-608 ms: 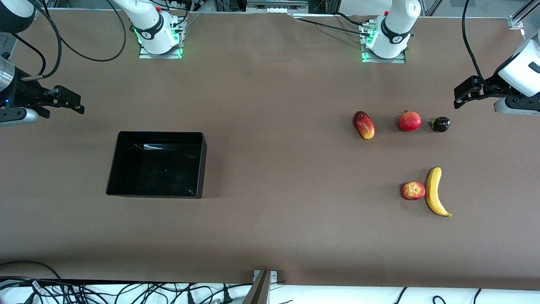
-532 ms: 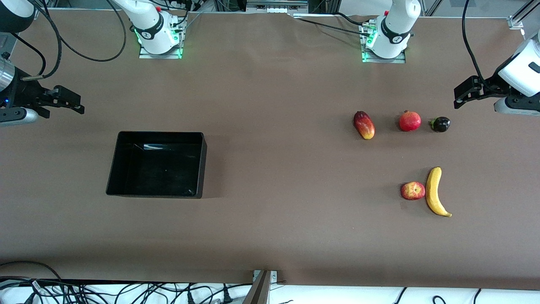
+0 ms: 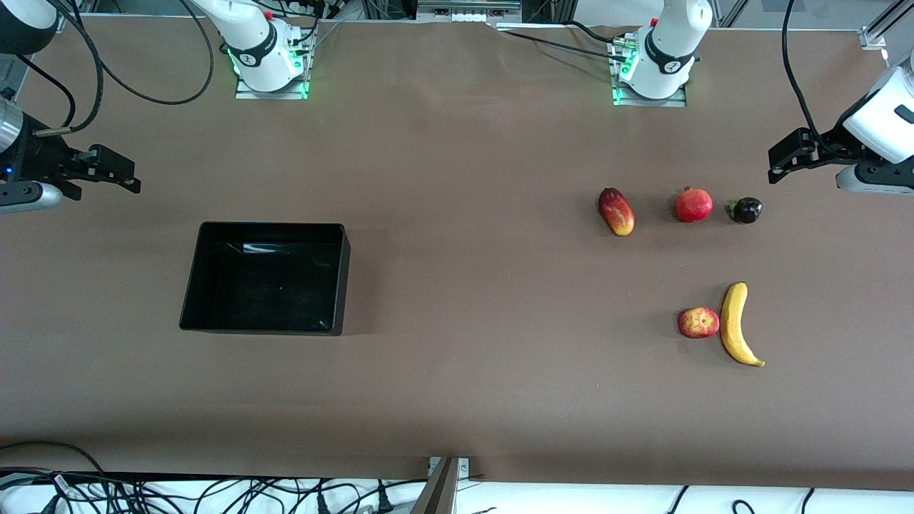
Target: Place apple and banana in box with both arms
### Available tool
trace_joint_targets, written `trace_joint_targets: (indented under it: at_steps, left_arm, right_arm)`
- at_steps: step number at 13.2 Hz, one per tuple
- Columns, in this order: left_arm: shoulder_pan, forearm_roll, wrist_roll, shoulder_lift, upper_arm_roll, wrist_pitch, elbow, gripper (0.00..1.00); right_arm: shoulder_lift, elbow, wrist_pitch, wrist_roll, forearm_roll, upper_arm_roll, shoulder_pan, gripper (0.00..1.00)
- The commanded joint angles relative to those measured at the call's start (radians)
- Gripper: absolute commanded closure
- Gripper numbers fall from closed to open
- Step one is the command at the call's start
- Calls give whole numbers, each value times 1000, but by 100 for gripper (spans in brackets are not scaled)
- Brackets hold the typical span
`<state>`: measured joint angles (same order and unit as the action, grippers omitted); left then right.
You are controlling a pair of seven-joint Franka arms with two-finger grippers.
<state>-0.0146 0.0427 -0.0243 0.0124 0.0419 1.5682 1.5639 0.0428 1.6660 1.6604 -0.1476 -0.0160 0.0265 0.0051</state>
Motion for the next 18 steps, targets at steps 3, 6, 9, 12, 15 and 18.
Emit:
trace_joint_targets:
  at_steps: [3,6,9,12,15,18]
  left_arm:
    - [-11,-20,-5,3,-13,-17,-15,0]
    - [-11,-20,-6,3,-17,-17,-13,0]
    - [-11,-20,-6,3,-17,-17,-13,0]
    - [-11,-21,-12,3,-17,-16,-11,0]
    - [-11,-21,-11,21,-19,-13,-10,0]
    - [-8,-29,-14,78,-19,16,-13,0]
  right_arm:
    - [93,257,325,26,56,9,6,0]
    - [227,343,554,28,54,49,-14,0]
    - [305,365,666,28,48,55,-14,2]
    - [348,370,694,30,37,55,-34,15]
    - [356,370,693,30,37,53,-34,70]
    - [359,367,687,30,34,53,-34,100]
